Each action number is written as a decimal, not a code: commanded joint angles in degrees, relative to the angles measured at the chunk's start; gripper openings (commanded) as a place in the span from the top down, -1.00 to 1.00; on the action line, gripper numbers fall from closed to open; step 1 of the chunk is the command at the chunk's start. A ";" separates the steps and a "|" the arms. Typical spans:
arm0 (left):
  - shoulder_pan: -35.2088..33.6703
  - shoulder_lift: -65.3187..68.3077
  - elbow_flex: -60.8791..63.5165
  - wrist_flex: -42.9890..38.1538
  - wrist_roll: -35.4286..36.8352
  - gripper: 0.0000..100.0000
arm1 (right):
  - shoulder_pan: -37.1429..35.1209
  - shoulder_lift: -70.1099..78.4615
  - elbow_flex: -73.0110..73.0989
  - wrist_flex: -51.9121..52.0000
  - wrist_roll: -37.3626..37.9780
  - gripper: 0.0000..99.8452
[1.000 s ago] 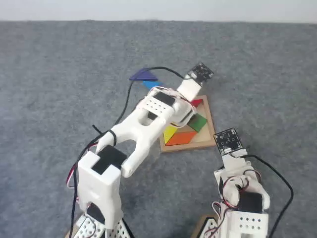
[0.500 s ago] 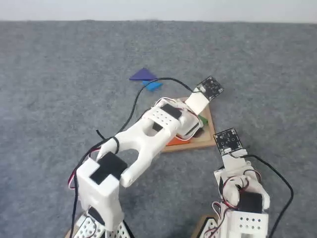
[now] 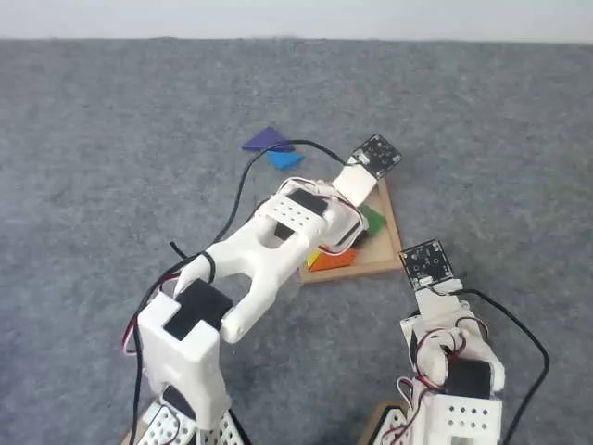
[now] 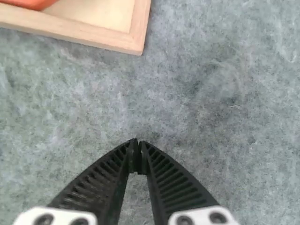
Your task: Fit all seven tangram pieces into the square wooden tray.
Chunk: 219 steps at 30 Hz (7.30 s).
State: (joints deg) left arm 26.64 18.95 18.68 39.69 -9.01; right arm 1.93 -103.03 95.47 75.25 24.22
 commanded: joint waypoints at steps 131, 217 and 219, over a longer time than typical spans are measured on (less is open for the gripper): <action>-33.14 -10.55 -1.63 22.59 10.20 0.76 | -0.22 -0.84 0.97 0.13 0.44 0.98; -19.52 -2.55 0.31 21.01 20.04 0.70 | -0.22 -0.84 0.97 0.13 0.44 0.98; -19.60 -4.40 1.63 21.19 20.04 0.71 | -0.22 -0.84 0.97 0.13 0.44 0.98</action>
State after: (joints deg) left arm 7.03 18.07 19.56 60.35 11.91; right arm 1.93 -103.03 95.47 75.25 24.22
